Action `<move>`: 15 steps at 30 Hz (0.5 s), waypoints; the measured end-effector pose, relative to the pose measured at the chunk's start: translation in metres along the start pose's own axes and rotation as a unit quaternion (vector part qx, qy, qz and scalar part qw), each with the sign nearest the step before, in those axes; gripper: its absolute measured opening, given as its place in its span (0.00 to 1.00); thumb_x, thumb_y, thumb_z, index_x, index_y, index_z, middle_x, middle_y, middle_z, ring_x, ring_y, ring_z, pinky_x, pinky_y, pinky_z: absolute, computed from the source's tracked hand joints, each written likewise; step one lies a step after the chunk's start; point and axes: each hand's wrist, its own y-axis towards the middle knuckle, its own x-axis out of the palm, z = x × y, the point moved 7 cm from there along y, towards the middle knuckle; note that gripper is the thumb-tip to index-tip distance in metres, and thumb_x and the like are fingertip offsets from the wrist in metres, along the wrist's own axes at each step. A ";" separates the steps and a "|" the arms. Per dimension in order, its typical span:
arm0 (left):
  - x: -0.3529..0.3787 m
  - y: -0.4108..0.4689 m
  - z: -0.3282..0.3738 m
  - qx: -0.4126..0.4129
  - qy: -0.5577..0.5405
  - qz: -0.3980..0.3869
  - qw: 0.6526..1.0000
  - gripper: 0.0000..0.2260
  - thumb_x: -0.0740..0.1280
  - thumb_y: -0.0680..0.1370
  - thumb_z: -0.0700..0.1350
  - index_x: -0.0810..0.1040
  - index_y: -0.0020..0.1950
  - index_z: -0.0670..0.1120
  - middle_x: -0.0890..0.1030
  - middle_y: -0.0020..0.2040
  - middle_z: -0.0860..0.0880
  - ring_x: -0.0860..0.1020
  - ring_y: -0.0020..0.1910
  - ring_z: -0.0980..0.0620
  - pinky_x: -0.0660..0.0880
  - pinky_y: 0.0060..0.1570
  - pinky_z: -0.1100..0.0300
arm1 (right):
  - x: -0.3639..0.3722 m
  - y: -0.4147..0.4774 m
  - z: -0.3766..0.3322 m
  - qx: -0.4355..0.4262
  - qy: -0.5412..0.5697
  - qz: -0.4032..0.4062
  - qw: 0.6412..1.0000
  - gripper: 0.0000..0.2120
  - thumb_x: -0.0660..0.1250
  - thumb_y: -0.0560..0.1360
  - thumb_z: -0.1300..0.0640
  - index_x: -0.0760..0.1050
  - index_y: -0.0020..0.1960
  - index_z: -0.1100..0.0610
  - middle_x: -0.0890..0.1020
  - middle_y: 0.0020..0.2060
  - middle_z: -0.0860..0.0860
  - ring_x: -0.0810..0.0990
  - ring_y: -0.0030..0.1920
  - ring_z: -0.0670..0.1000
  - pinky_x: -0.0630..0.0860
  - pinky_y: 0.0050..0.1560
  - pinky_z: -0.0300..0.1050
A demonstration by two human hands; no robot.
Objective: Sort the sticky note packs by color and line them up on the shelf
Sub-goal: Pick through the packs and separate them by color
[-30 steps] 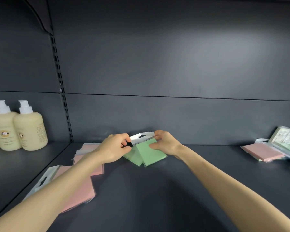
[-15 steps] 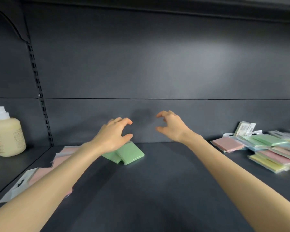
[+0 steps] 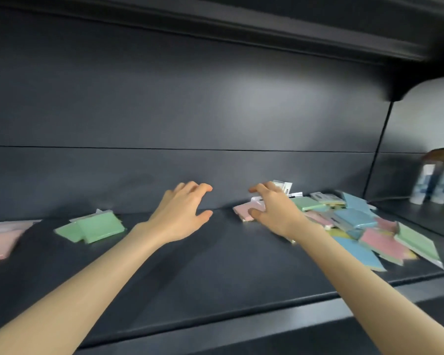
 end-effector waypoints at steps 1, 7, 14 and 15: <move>0.008 0.003 0.017 0.004 -0.005 -0.003 1.000 0.22 0.60 0.80 0.53 0.61 0.72 0.52 0.68 0.67 0.53 0.65 0.65 0.51 0.62 0.63 0.56 | -0.006 -0.010 0.017 0.006 -0.007 -0.002 1.000 0.22 0.64 0.76 0.55 0.66 0.68 0.56 0.68 0.65 0.53 0.67 0.66 0.56 0.68 0.63 0.48; 0.053 0.015 0.107 0.029 -0.012 -0.036 0.999 0.22 0.60 0.79 0.53 0.61 0.72 0.52 0.68 0.67 0.52 0.66 0.65 0.49 0.64 0.63 0.53 | -0.033 -0.053 0.104 0.039 -0.027 -0.023 0.999 0.23 0.64 0.75 0.54 0.66 0.69 0.55 0.67 0.67 0.52 0.68 0.65 0.55 0.70 0.61 0.49; 0.087 0.057 0.155 0.044 -0.025 -0.061 0.997 0.21 0.60 0.79 0.53 0.63 0.71 0.51 0.69 0.67 0.51 0.67 0.64 0.48 0.64 0.61 0.53 | -0.047 -0.052 0.172 0.067 -0.038 -0.039 0.996 0.22 0.64 0.76 0.54 0.65 0.69 0.55 0.67 0.67 0.52 0.68 0.65 0.55 0.70 0.59 0.49; 0.093 0.064 0.156 0.043 -0.025 -0.065 0.997 0.21 0.60 0.79 0.53 0.63 0.71 0.51 0.69 0.67 0.51 0.67 0.64 0.48 0.65 0.61 0.53 | -0.046 -0.049 0.179 0.068 -0.038 -0.042 0.996 0.23 0.64 0.76 0.54 0.65 0.69 0.55 0.67 0.67 0.52 0.68 0.65 0.56 0.70 0.59 0.48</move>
